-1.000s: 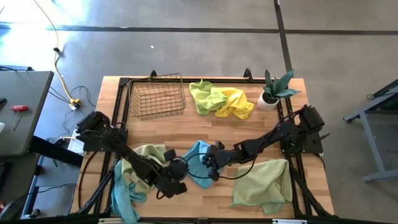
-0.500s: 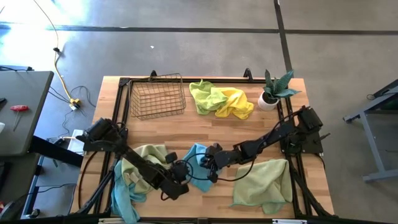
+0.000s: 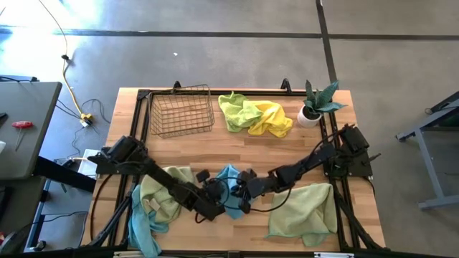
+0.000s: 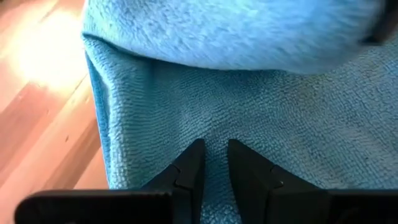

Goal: Fold microfiber towels
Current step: Fold the right blue towel

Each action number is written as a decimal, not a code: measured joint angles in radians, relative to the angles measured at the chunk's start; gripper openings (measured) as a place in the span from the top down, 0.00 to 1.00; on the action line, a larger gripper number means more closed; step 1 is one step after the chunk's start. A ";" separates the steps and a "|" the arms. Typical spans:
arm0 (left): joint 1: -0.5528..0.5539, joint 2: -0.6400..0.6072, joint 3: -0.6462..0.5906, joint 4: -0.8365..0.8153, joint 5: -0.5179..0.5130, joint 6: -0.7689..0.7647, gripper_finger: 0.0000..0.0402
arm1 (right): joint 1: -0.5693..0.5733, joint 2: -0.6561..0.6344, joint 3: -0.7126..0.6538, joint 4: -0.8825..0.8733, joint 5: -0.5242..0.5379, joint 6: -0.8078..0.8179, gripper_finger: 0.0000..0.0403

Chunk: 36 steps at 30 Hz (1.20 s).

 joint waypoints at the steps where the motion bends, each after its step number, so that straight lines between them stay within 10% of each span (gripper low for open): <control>1: 0.003 0.001 0.000 0.006 0.000 0.010 0.85 | 0.004 0.000 0.000 0.006 0.000 0.000 1.00; 13: 0.023 0.001 -0.001 0.028 0.012 0.060 0.85 | 0.022 0.000 0.000 0.021 0.052 -0.018 0.98; 27: 0.040 -0.003 -0.001 0.029 0.011 0.139 0.85 | 0.021 0.000 0.000 0.067 -0.150 -0.039 0.57; 36: 0.041 -0.061 -0.001 -0.004 0.004 0.181 0.85 | -0.034 0.000 0.000 -0.019 -0.079 -0.080 0.54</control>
